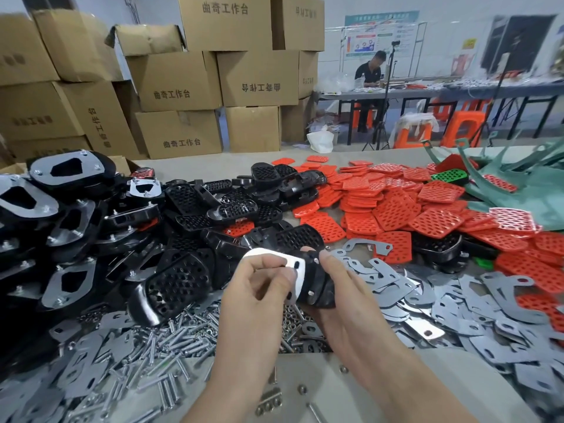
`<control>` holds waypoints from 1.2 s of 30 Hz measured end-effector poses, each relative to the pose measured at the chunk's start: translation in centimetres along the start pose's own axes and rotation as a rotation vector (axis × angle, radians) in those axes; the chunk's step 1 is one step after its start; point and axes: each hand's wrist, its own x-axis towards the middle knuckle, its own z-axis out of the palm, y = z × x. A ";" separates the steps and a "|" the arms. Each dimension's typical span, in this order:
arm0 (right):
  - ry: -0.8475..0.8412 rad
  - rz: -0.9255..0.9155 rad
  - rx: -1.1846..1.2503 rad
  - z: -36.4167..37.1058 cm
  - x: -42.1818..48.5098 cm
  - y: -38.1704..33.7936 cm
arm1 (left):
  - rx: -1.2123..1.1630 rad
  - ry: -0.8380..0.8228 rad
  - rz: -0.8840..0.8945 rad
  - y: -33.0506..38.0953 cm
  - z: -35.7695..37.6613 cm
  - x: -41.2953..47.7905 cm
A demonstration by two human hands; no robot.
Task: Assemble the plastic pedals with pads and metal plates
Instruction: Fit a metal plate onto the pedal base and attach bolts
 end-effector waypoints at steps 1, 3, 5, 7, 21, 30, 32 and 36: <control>-0.007 -0.002 -0.010 0.1 0.0 0.1 | -0.029 -0.002 -0.001 0.1 0.0 0.0; -0.022 -0.007 -0.030 0.1 -0.1 0.2 | -0.036 -0.032 0.019 0.0 0.2 -0.2; -0.046 -0.014 -0.047 0.1 -0.2 0.4 | -0.007 -0.048 0.058 -0.1 0.6 -0.2; -0.061 -0.010 -0.061 0.3 -0.3 0.3 | 0.020 -0.043 0.093 -0.3 0.7 -0.1; -0.117 0.031 0.063 0.4 -0.4 0.1 | 0.332 -0.045 0.216 -1.0 0.2 0.0; -0.213 0.023 0.124 0.2 -0.6 -0.5 | 0.432 0.133 0.462 -0.5 -0.1 -1.0; -0.195 0.020 0.203 0.2 -0.4 -0.9 | 0.315 0.213 0.321 -0.4 -0.5 -0.7; -0.249 0.038 0.324 0.1 -0.4 -1.2 | 0.040 0.081 -0.100 -0.9 -1.5 1.0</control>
